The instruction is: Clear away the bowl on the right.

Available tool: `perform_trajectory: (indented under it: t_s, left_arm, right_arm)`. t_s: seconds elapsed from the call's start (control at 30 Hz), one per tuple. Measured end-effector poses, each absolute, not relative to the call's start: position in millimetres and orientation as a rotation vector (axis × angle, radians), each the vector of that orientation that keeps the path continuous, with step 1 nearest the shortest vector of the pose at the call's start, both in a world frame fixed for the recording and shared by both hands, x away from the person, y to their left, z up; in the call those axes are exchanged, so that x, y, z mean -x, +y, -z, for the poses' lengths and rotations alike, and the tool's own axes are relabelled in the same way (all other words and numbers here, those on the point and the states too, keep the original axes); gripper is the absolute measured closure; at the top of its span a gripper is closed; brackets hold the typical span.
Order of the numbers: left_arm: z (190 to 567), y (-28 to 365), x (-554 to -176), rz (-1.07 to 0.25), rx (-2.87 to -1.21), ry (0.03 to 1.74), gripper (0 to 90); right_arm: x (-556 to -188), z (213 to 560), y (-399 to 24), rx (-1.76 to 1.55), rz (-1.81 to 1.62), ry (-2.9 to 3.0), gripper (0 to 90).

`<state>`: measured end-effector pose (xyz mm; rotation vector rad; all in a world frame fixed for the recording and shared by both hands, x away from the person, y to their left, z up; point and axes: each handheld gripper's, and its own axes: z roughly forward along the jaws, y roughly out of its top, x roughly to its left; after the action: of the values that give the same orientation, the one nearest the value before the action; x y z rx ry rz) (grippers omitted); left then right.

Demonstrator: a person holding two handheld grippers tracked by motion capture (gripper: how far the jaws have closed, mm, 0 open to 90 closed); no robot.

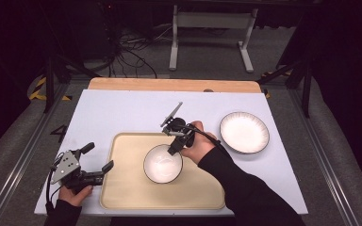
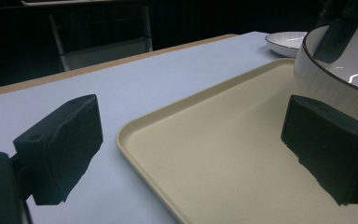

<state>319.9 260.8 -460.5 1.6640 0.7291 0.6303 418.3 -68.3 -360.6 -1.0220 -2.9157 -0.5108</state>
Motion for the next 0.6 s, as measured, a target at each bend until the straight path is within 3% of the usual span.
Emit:
perform_trajectory:
  t_s: [0.6]
  left_arm:
    - [461, 261, -320, -0.63, -1.663, 0.727, 6.0]
  right_arm:
    - [-420, 378, -65, 1.021, 0.453, -2.895, 78.2]
